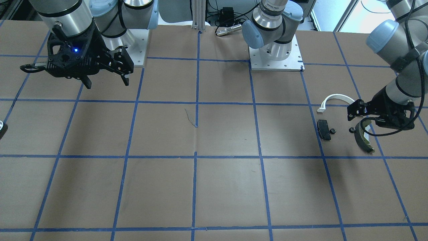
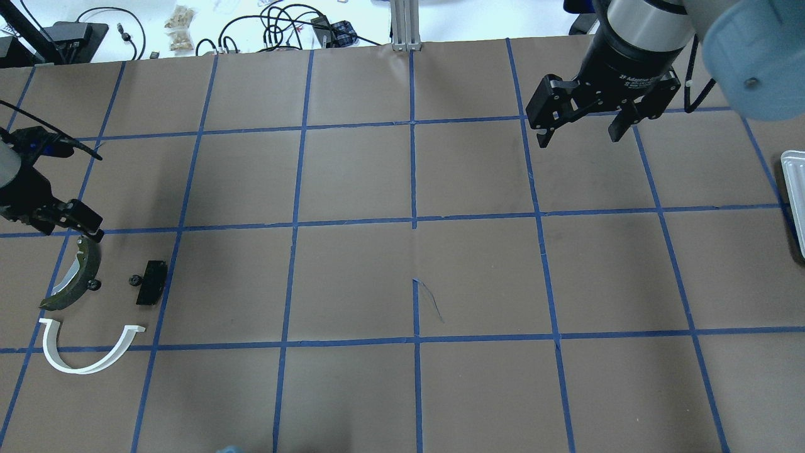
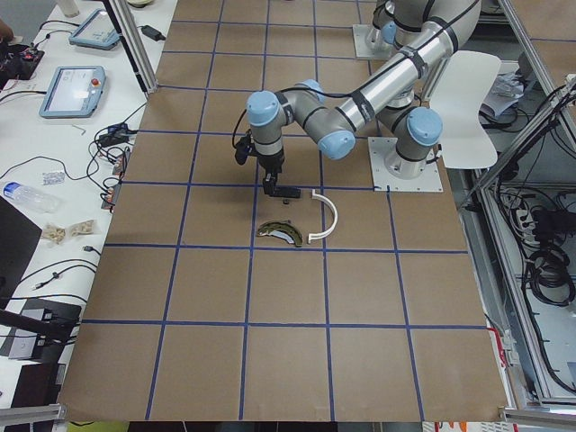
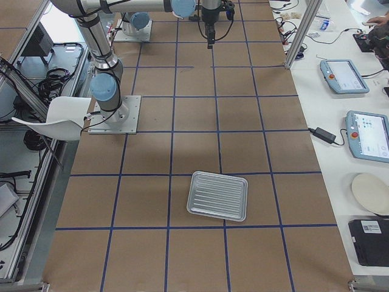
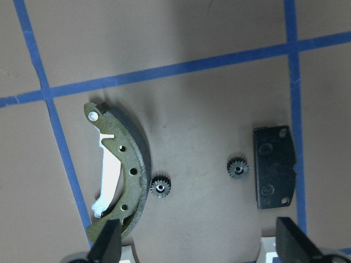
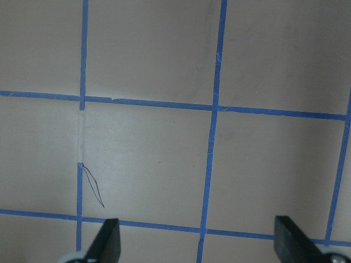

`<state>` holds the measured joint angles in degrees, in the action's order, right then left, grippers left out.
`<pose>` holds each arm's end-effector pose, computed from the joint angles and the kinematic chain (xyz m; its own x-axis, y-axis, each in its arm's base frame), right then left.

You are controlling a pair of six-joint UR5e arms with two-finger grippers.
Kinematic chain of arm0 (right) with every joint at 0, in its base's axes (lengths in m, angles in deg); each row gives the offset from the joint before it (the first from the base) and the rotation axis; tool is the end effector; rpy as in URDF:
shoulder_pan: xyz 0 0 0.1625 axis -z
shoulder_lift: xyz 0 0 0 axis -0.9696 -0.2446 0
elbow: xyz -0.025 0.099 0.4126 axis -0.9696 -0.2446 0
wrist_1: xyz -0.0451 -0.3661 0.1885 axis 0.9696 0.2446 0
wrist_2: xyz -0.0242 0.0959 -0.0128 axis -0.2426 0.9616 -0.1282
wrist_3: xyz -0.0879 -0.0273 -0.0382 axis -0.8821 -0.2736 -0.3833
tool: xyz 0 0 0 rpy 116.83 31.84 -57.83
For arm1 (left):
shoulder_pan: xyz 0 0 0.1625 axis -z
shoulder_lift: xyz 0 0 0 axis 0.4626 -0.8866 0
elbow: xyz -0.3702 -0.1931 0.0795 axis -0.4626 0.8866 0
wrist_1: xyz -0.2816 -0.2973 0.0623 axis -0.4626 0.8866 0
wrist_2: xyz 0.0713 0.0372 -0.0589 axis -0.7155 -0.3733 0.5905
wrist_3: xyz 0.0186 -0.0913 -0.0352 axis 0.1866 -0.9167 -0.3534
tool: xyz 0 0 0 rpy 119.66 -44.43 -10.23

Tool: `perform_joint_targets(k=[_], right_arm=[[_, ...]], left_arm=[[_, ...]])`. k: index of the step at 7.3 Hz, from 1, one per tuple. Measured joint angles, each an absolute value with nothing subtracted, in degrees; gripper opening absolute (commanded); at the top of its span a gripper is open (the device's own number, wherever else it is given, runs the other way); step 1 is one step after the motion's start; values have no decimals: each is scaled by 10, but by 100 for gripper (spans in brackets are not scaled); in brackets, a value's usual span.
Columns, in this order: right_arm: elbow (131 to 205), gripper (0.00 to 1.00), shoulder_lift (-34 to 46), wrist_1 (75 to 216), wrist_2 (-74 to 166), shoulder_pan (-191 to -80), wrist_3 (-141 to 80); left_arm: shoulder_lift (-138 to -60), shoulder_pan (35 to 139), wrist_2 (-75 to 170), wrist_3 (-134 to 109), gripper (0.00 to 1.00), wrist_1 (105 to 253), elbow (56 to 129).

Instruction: Place bearing gear from tray to pile

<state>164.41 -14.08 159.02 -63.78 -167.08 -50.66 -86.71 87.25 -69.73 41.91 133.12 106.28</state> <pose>0.1500 -0.4897 0.4969 -0.9948 -0.0835 -0.0592 -0.0820 0.9963 -0.0269 0.1530 -0.5063 0.3331 -0.9852 0.1639 -0.0510 0.1587 0.9828 0.0942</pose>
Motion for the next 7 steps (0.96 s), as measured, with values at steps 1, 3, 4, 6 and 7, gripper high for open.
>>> perform_joint_targets(k=[1,3,4,6,7], right_arm=[[1645,100,-141,1591,-638,-1671,-507],[1646,100,-141,1591,-637,-1671,-507],[1646,100,-141,1591,-637,-1671,-507],[1646,100,-141,1591,-637,-1671,-506],[1646,100,-141,1591,-637,-1671,-506]], left_arm=[[-860,920,-697,354,100,1392,1013],[-868,1023,-697,197,100,1493,905],[-871,1074,-696,134,100,1512,876],[-872,1148,-681,48,100,1520,864],[-872,1167,-672,14,100,1522,866]])
